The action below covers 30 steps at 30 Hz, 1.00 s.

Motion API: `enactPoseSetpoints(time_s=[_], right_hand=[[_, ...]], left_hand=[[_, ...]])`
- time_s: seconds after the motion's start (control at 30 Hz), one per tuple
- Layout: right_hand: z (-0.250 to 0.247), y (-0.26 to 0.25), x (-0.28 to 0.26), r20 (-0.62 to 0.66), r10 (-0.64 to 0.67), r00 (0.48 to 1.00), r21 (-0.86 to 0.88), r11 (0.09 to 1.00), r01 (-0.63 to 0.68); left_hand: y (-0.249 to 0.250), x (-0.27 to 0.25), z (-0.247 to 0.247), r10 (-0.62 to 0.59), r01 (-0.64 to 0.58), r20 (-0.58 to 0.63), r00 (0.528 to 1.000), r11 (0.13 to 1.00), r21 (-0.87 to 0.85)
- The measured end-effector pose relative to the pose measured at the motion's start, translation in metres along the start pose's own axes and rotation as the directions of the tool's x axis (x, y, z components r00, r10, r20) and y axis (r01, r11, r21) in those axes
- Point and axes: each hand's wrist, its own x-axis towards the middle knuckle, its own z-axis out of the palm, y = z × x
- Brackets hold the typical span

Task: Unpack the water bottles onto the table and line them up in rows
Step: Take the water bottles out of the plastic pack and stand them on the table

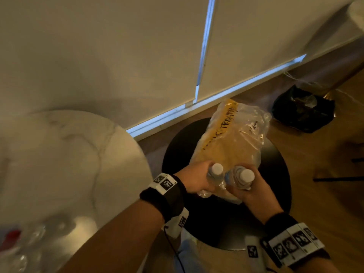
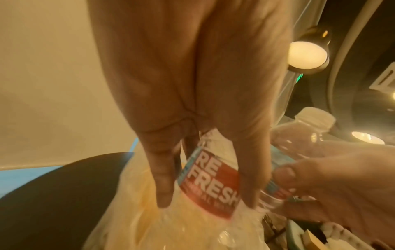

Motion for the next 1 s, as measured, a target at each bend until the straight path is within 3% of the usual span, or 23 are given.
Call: enactPoseSetpoints(time_s=[0.13, 0.3, 0.47, 0.6, 0.73, 0.87, 1.0], right_hand=[[0.056, -0.033, -0.044, 0.131, -0.092, 0.987, -0.081, 0.991, 0.103], [0.163, -0.053, -0.113, 0.295, -0.142, 0.945, -0.113, 0.977, 0.182], [0.29, -0.065, -0.183, 0.446, -0.202, 0.872, -0.078, 0.961, 0.263], [0.371, -0.075, -0.225, 0.507, -0.221, 0.833, -0.051, 0.957, 0.285], [0.413, -0.081, -0.247, 0.511, -0.201, 0.836, -0.102, 0.951, 0.292], [0.421, -0.087, -0.249, 0.501, -0.186, 0.845, -0.101, 0.958, 0.27], [0.413, -0.087, -0.238, 0.594, -0.115, 0.796, -0.173, 0.948, 0.266]], left_hand=[[-0.029, -0.11, 0.02, -0.003, -0.068, -0.315, 0.949, 0.974, -0.214], [-0.099, -0.25, 0.061, -0.184, -0.067, -0.584, 0.791, 0.922, -0.381], [-0.181, -0.373, 0.099, -0.399, 0.072, -0.688, 0.606, 0.889, -0.452], [-0.224, -0.444, 0.113, -0.475, 0.059, -0.732, 0.488, 0.855, -0.515], [-0.243, -0.479, 0.118, -0.508, 0.055, -0.734, 0.451, 0.837, -0.545], [-0.249, -0.483, 0.119, -0.496, 0.037, -0.734, 0.464, 0.839, -0.544], [-0.255, -0.48, 0.12, -0.525, 0.102, -0.708, 0.473, 0.831, -0.548]])
